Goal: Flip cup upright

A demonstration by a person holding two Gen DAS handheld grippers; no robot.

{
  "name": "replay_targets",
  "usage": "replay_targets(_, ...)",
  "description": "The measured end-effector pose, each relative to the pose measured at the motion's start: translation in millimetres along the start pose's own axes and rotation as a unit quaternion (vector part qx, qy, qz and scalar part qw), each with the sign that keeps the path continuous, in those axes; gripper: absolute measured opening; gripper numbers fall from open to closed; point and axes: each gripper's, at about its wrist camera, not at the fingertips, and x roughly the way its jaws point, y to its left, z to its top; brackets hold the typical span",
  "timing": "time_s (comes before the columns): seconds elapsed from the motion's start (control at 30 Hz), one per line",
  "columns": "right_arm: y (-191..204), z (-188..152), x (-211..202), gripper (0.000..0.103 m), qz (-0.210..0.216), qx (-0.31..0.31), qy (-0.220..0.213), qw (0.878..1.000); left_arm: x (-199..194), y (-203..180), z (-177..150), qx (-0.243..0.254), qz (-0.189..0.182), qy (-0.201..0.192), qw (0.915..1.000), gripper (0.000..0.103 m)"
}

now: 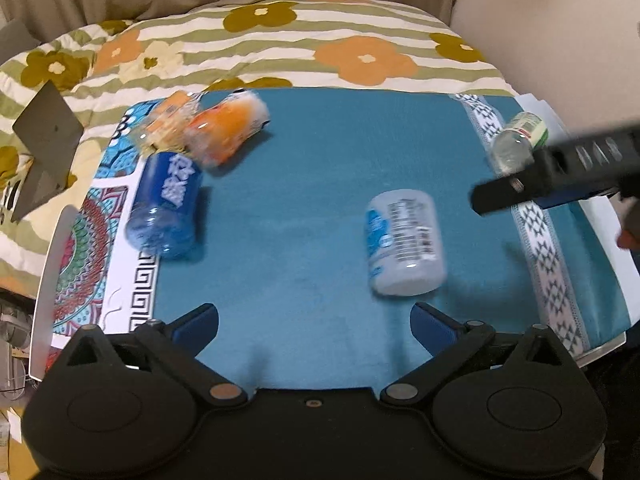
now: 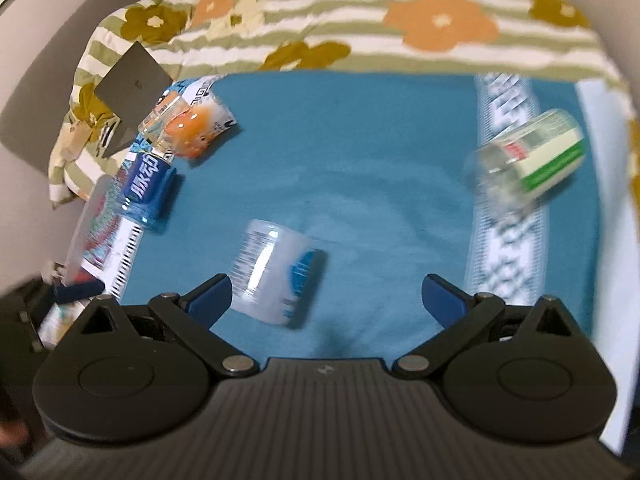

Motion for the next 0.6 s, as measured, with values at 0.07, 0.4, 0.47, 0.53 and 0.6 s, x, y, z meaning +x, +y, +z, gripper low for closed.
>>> replay_targets(0.07, 3, 8, 15, 0.103, 0.016, 0.029, 0.018, 0.999, 2, 12, -3, -0.002, 0.0, 0.0, 1.0, 0.103)
replay_targets(0.4, 10, 30, 74, 0.103, 0.023, 0.127, 0.065, 0.989, 16, 59, -11, -0.011, -0.026, 0.007, 0.9996, 0.103)
replay_targets(0.47, 10, 31, 82, 0.095, 0.026, 0.141, 0.075, 0.987, 19, 63, -10, -0.014, -0.03, 0.009, 0.9994, 0.103)
replay_targets(0.53, 8, 30, 88, 0.092, 0.029, 0.157, 0.083, 0.984, 20, 68, -11, -0.014, -0.038, 0.01, 0.9991, 0.103)
replay_targets(0.6, 7, 29, 93, 0.088, 0.032, 0.169, 0.088, 0.981, 21, 69, -11, -0.013, -0.043, 0.01, 0.9989, 0.103)
